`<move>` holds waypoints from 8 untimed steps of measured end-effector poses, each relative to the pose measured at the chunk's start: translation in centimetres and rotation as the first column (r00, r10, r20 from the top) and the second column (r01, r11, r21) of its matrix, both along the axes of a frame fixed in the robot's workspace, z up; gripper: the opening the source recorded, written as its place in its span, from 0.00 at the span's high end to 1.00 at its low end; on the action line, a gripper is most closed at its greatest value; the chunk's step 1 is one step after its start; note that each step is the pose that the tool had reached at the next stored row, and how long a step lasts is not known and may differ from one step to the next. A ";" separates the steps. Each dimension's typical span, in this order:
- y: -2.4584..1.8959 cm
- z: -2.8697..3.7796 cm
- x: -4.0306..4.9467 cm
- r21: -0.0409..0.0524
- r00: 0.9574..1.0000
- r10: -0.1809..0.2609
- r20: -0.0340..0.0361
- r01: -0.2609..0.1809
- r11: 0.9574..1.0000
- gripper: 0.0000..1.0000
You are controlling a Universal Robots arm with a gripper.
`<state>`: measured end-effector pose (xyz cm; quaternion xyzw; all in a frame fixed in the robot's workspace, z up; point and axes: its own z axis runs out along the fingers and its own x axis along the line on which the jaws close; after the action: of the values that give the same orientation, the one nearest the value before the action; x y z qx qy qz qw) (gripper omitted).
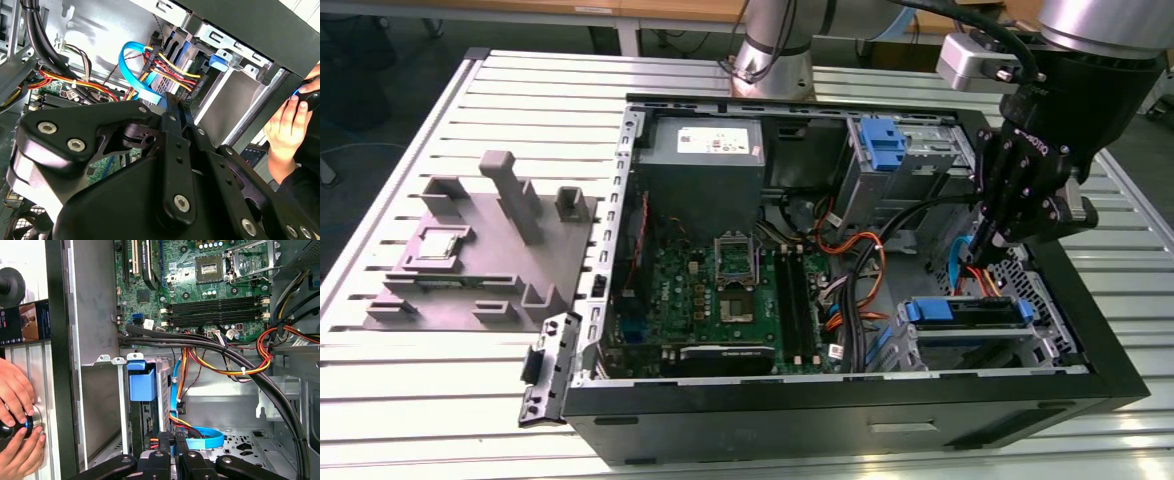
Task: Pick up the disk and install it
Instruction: 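Insert the second disk wire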
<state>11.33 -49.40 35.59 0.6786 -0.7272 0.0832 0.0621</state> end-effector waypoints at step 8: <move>-0.60 -0.16 -0.08 0.026 1.000 0.000 0.001 0.000 1.000 0.84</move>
<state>11.25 -49.99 35.42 0.6793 -0.7282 0.0742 0.0528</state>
